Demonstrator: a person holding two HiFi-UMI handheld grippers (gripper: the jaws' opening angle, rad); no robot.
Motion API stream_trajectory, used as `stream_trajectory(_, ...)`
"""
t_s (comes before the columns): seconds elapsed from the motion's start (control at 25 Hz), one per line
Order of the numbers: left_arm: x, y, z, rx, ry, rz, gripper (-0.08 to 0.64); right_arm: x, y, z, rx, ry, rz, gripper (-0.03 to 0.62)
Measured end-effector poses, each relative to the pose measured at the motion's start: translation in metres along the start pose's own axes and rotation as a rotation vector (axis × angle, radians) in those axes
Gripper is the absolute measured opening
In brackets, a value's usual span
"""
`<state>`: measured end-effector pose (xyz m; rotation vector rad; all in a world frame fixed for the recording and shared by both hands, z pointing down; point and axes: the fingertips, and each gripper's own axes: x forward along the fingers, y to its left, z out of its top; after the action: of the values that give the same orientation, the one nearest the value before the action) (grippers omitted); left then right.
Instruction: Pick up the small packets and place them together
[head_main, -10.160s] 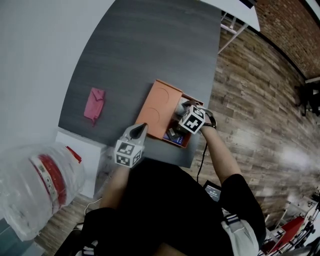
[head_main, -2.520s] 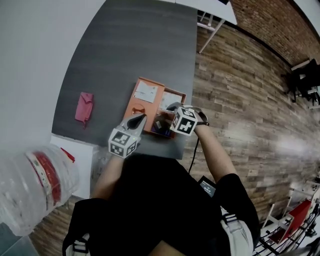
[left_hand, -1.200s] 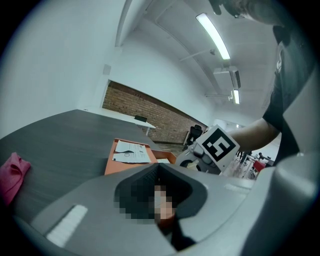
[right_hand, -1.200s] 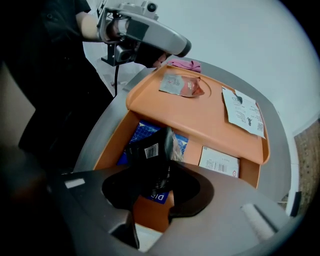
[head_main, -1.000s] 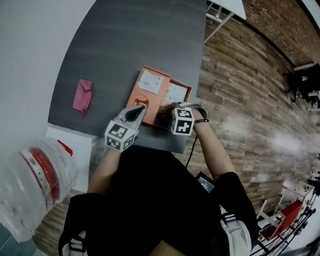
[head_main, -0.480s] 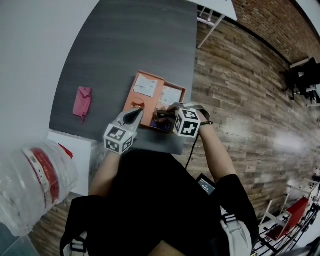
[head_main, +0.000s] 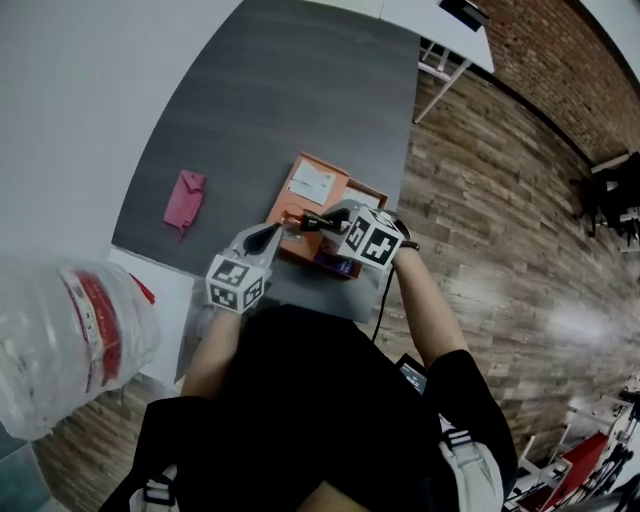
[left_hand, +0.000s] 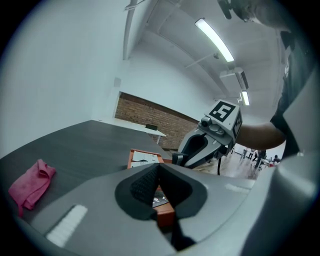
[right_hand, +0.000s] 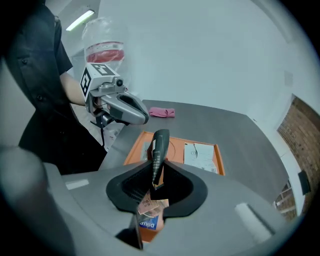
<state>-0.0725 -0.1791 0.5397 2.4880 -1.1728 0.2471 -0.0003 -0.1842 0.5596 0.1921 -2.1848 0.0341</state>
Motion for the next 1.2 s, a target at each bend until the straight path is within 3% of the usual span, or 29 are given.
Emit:
stream_trajectory(0.2, -0.014, 0.015, -0.003, -0.030, -0.012, 0.060, 0.000, 0.023, 0.006, 0.023, 0.063, -0.032, 0.068, 0.072)
stream_trajectory(0.4, -0.020, 0.017, -0.013, -0.049, 0.003, 0.075, 0.000, 0.050, 0.002, 0.018, 0.137, 0.010, 0.063, 0.072)
stream_trajectory(0.76, -0.023, 0.020, -0.025, -0.069, 0.027, 0.096, 0.000, 0.071, -0.014, 0.010, 0.072, 0.057, -0.081, 0.153)
stream_trajectory(1.2, -0.024, 0.017, -0.024, -0.068, 0.018, 0.093, 0.000, 0.074, -0.019, 0.016, 0.060, 0.018, -0.134, 0.288)
